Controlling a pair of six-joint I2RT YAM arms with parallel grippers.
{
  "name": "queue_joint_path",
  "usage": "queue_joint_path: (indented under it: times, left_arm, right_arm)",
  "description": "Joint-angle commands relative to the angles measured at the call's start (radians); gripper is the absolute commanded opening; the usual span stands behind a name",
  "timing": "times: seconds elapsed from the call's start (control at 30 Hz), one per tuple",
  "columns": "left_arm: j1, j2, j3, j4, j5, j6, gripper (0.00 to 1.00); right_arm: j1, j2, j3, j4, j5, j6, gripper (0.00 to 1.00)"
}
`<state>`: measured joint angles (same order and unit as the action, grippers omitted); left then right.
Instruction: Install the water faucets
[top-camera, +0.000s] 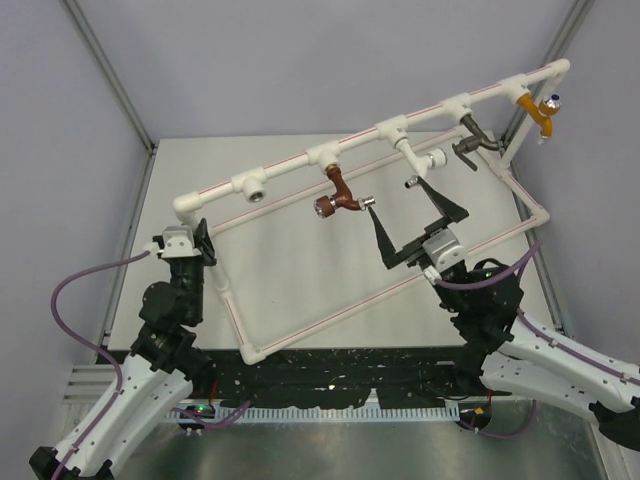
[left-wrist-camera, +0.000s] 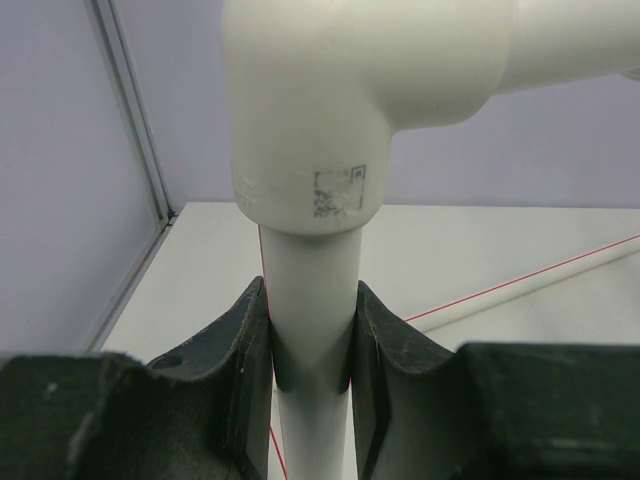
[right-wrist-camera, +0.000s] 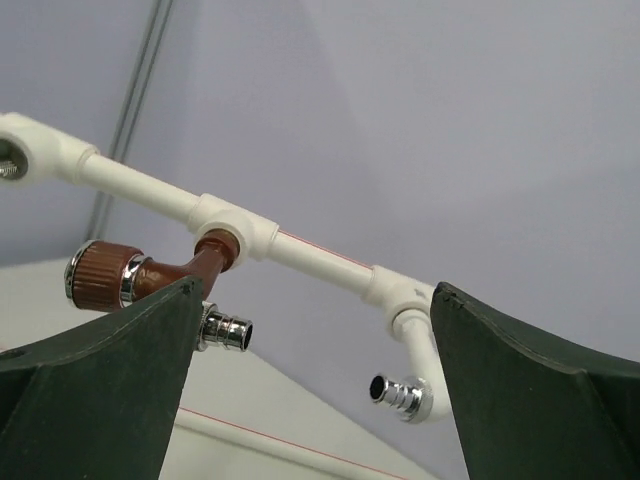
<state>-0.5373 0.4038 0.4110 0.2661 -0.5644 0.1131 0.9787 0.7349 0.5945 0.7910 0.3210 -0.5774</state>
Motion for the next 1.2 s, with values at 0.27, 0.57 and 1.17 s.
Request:
queue_joint_path:
  times: [0.27, 0.57, 1.17]
  left_arm:
    - [-0.016, 0.033, 0.002, -0.057, 0.086, -0.003, 0.00]
    - [-0.016, 0.018, 0.002, -0.056, 0.083, -0.001, 0.00]
    - [-0.016, -0.011, 0.000, -0.053, 0.074, 0.005, 0.00]
  right_arm:
    - [0.040, 0.038, 0.303, -0.823, -0.324, -0.663, 0.98]
    - [0.110, 0.184, 0.357, -0.755, -0.079, -0.932, 0.98]
    - [0.086, 0.469, 0.344, -0.285, 0.093, -0.884, 0.63]
